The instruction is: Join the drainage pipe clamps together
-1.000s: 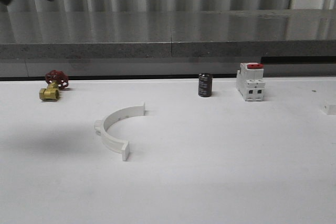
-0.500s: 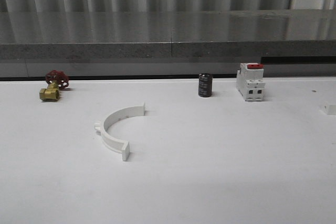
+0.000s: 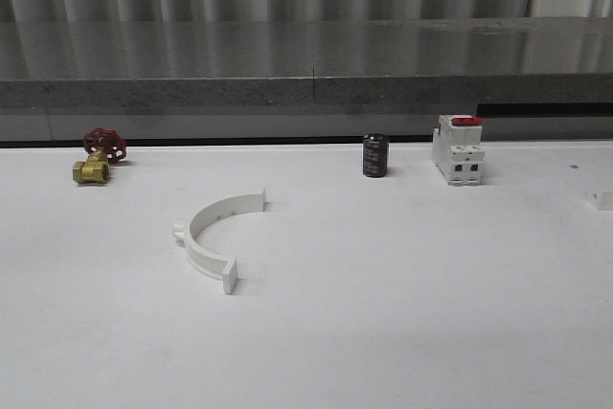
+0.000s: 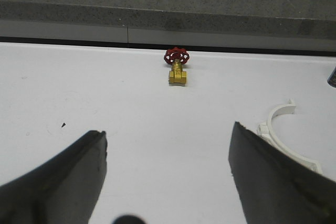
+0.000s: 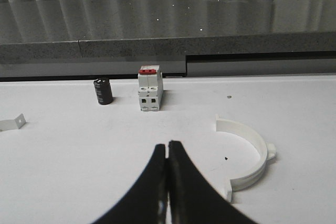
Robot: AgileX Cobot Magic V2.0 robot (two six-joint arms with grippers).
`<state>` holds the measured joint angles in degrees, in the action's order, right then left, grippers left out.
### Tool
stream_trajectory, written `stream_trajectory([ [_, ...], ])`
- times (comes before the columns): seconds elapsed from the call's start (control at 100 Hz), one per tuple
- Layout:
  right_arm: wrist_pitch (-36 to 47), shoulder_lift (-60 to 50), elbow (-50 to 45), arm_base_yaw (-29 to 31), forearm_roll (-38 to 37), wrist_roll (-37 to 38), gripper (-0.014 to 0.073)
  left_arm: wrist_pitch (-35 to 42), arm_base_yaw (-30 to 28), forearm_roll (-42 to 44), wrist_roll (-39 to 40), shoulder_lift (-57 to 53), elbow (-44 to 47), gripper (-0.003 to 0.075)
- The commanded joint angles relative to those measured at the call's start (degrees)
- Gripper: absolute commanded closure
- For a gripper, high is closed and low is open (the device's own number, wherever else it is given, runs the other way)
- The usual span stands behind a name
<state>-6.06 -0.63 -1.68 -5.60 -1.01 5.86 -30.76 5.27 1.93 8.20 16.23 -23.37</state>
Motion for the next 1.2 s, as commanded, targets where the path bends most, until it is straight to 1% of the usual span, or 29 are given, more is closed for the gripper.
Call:
stream_trajectory([
  [0.0, 5.18, -1.07, 2.28, 0.18, 0.11, -0.38, 0.0661, 4.28, -0.15, -0.48, -0.03, -1.58, -0.56, 0.0295],
  [0.09, 2.85, -0.52, 5.24, 0.18, 0.11, -0.24, 0.0661, 4.2, -0.15, -0.48, -0.03, -2.76, -0.05, 0.0409],
  [0.13, 1.28, 0.33, 7.14, 0.18, 0.11, -0.14, 0.0661, 4.2, -0.15, -0.48, -0.03, -2.88, 0.09, 0.0489],
  [0.15, 0.1, 0.96, 8.2, 0.18, 0.11, 0.01, 0.0661, 4.2, -0.15, -0.48, -0.03, -2.88, 0.09, 0.0512],
  [0.18, -2.1, 2.03, 9.69, 0.18, 0.11, 0.19, 0.0661, 4.2, -0.15, -0.48, -0.03, -2.88, 0.09, 0.0569],
  [0.19, -2.56, 2.32, 10.48, 0.18, 0.11, 0.28, 0.0661, 4.2, -0.15, -0.48, -0.03, -2.88, 0.09, 0.0569],
  [0.2, -3.03, 2.96, 10.88, 0.18, 0.11, 0.26, 0.0661, 4.2, -0.15, -0.48, -0.03, -2.88, 0.09, 0.0603],
  [0.3, -10.61, 9.17, 17.31, 0.18, 0.11, 0.54, 0.0661, 4.2, -0.15, -0.48, -0.03, -2.88, 0.09, 0.0742],
  [0.44, -21.11, 21.39, 27.75, 0.18, 0.11, 0.54, 0.0661, 4.2, -0.15, -0.2, -0.03, -2.88, 0.09, 0.0741],
  [0.51, -24.06, 27.78, 32.49, 0.18, 0.11, 0.54, 0.0661, 4.2, -0.15, -0.08, -0.03, -2.88, 0.09, 0.0741],
  [0.64, -23.64, 37.52, 37.75, 0.18, 0.16, 0.54, 0.0661, 4.2, -0.15, -0.08, -0.03, -2.88, 0.15, 0.0741],
  [0.79, -21.94, 44.35, 39.03, 0.18, 0.16, 0.54, 0.0648, 4.2, -0.15, -0.08, -0.03, -2.88, 0.15, 0.0741],
  [0.85, -21.88, 45.94, 38.97, 0.18, 0.16, 0.54, 0.0597, 4.2, -0.15, -0.08, -0.03, -2.88, 0.15, 0.0741],
  [0.89, -21.84, 47.06, 38.97, 0.18, 0.69, 0.6, 0.0521, 4.2, -0.15, -0.08, -0.03, -2.88, 0.15, 0.0741],
  [0.92, -21.9, 47.63, 38.97, 0.18, 1.01, 0.6, 0.0481, 4.2, -0.15, -0.08, -0.03, -2.88, 0.15, 0.0741],
  [1.01, -22.01, 48.96, 38.97, 0.18, 2.31, 0.6, 0.027, 4.2, -0.15, -0.08, -0.03, -2.88, 0.15, 0.0741],
  [1.09, -21.47, 49.66, 39.11, 0.18, 2.31, 0.6, 0.0134, 4.2, -0.15, -0.08, -0.03, -2.88, 0.15, 0.0741],
  [1.12, -21.59, 50.24, 39.61, 0.18, 2.31, 0.6, 0.0119, 4.2, -0.15, -0.08, -0.03, -2.88, 0.15, 0.0741],
  [1.19, -23.95, 52.54, 41.93, 0.18, 2.42, 1.47, 0.0139, 4.2, -0.15, -0.08, -0.03, -2.88, 0.15, 0.0741],
])
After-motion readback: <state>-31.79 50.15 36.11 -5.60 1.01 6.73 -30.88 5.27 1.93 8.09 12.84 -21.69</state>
